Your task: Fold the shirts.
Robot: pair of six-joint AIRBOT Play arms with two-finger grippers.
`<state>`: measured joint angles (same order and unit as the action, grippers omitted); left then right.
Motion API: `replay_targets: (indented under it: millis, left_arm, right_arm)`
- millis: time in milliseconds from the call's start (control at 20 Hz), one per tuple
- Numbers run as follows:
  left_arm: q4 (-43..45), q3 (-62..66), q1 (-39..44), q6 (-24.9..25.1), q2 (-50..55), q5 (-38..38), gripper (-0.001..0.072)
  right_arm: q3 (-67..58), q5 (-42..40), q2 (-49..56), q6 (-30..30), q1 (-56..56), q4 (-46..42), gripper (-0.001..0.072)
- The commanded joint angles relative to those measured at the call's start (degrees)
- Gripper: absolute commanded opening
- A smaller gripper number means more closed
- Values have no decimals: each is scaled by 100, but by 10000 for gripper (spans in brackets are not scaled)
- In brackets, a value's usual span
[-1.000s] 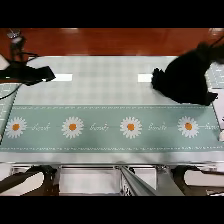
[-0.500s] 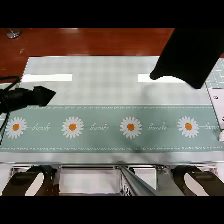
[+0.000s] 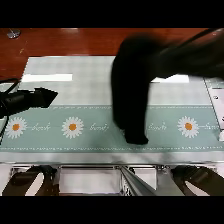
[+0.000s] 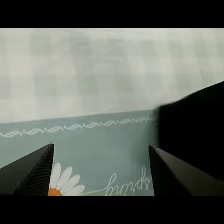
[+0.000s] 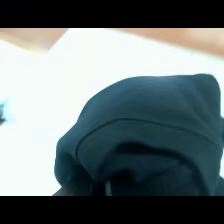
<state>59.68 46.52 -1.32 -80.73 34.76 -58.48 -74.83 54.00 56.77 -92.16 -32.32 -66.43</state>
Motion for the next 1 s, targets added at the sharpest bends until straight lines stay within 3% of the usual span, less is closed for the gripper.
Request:
replay_targets:
  millis: [0,100,200,300,400,550,650,700,850,950]
  left_arm:
    - [-20,-7,4,11,17,216,699]
    - [-20,-7,4,-7,74,-59,699]
    - [-17,-7,4,-4,166,-310,700]
    - [-17,-7,4,-4,232,-337,700]
    - [-20,-7,4,-13,291,-616,700]
    - [-22,-90,37,-286,573,-1392,699]
    - [-221,-267,177,-289,938,-1051,699]
    - [-494,-291,258,-254,1257,-769,700]
    - [-1781,-90,485,492,2417,-452,699]
    - [-1921,210,730,658,3241,-481,699]
  right_arm:
    - [1316,-1947,1198,-437,-1172,909,27]
    - [1132,-2485,2291,-179,-1554,1838,42]
    - [658,-2157,3008,304,-1582,2616,617]
    - [-15,-1012,3136,702,-1126,2555,620]
    - [-483,170,2697,555,-186,1764,618]
    - [-232,1353,1357,-472,1574,-809,618]
    - [678,1545,446,-846,2592,-1858,616]
    - [1353,1484,-31,-890,3093,-1884,615]
    - [3320,1137,-1233,-629,3880,-1211,615]
    - [4330,966,-1797,-564,3926,-785,615]
